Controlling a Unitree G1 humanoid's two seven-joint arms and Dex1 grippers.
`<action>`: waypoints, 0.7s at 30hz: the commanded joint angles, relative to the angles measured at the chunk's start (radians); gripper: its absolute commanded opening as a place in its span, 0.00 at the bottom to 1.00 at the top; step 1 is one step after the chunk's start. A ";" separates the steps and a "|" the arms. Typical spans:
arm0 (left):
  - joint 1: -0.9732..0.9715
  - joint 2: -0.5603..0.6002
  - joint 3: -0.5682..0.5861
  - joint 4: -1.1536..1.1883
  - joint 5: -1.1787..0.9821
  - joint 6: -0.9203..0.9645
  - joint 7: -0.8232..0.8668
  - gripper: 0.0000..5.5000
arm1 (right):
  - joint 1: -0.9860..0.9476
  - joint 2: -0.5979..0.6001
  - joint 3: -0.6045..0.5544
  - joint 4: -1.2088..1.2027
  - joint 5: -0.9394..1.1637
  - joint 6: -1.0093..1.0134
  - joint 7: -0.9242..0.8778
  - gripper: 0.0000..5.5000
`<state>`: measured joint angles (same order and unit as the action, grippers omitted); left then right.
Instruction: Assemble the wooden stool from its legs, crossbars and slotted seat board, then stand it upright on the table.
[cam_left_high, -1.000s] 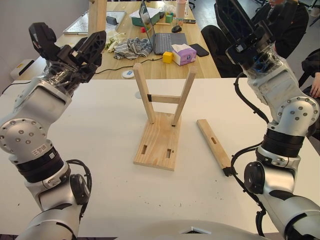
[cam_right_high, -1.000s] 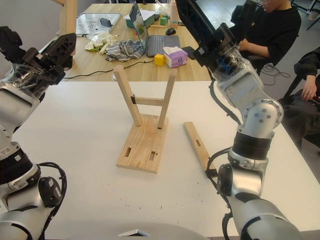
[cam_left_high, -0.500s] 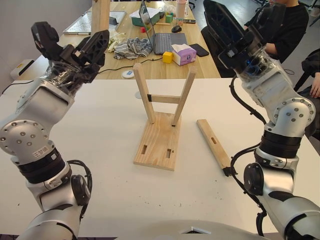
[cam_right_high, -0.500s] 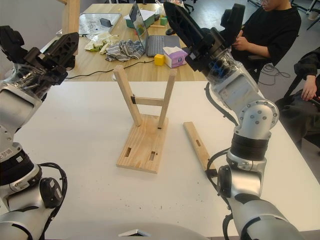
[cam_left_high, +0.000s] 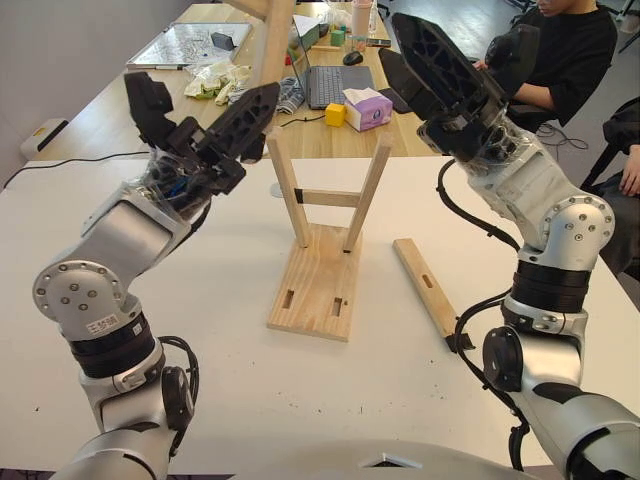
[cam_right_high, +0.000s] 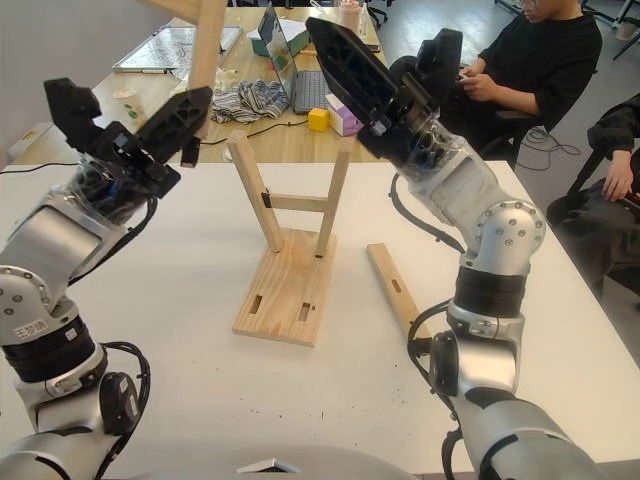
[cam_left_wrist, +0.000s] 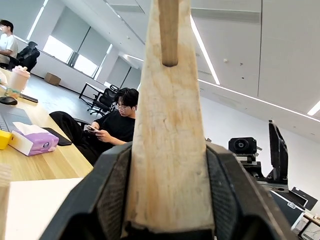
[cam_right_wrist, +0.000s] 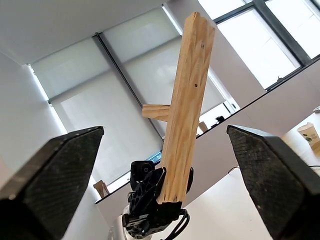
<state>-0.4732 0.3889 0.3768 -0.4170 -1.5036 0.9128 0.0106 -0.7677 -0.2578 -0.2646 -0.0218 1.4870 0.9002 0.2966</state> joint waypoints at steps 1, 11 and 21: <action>0.025 -0.002 -0.043 -0.027 -0.068 -0.023 0.002 0.37 | -0.041 -0.030 0.012 0.030 0.009 0.051 0.015 0.83; 0.087 0.026 -0.117 -0.073 -0.210 -0.067 -0.009 0.37 | -0.081 -0.003 0.020 0.088 0.030 0.078 -0.007 0.83; 0.194 0.094 -0.172 -0.089 -0.247 -0.063 -0.139 0.37 | -0.172 0.022 -0.051 0.233 0.239 0.094 -0.158 0.83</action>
<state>-0.2902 0.4651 0.2145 -0.4954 -1.7635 0.8480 -0.1078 -0.9164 -0.2433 -0.3206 0.2030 1.7160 0.9759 0.1485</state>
